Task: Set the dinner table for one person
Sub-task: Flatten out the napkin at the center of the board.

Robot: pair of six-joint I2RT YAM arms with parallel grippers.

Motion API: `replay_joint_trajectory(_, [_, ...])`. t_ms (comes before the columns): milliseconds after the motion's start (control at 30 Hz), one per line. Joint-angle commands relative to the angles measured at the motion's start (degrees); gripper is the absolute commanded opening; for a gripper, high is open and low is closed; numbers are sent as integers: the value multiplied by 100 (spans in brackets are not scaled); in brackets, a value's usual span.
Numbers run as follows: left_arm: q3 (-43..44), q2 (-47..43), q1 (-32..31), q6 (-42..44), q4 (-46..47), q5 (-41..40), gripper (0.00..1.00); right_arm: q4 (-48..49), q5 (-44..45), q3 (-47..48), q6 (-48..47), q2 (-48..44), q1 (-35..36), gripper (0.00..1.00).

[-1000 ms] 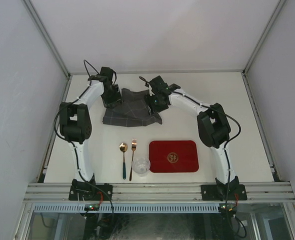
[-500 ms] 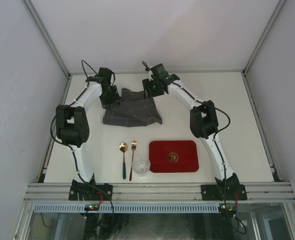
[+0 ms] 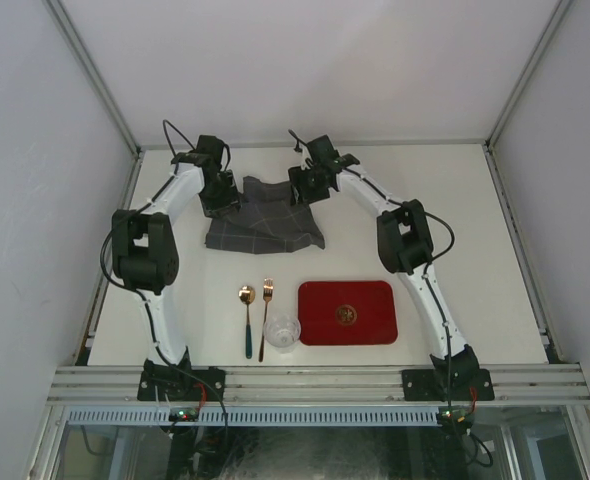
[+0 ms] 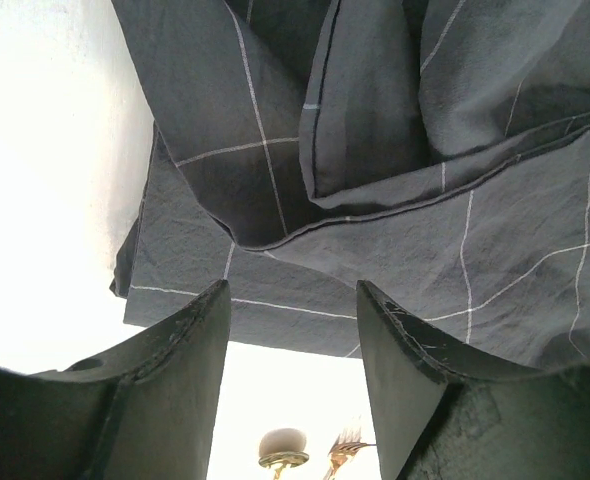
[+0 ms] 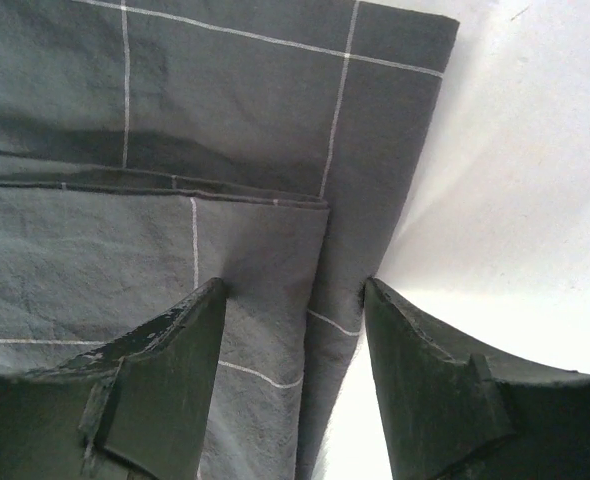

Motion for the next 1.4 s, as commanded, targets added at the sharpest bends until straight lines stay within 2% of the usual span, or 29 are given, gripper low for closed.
replay_joint_trajectory(0, [32, -119, 10, 88, 50, -5, 58, 119, 39, 181, -7, -258, 105, 58])
replay_joint_trajectory(800, [-79, -273, -1, 69, 123, 25, 57, -159, 1133, 522, -521, -501, 406, 64])
replay_joint_trajectory(1033, [-126, -354, 1, 67, 159, 33, 57, -227, 1610, 537, -708, -559, 551, 77])
replay_joint_trajectory(1367, [-169, -393, -3, 59, 177, 54, 57, -155, 1236, 541, -644, -527, 576, 75])
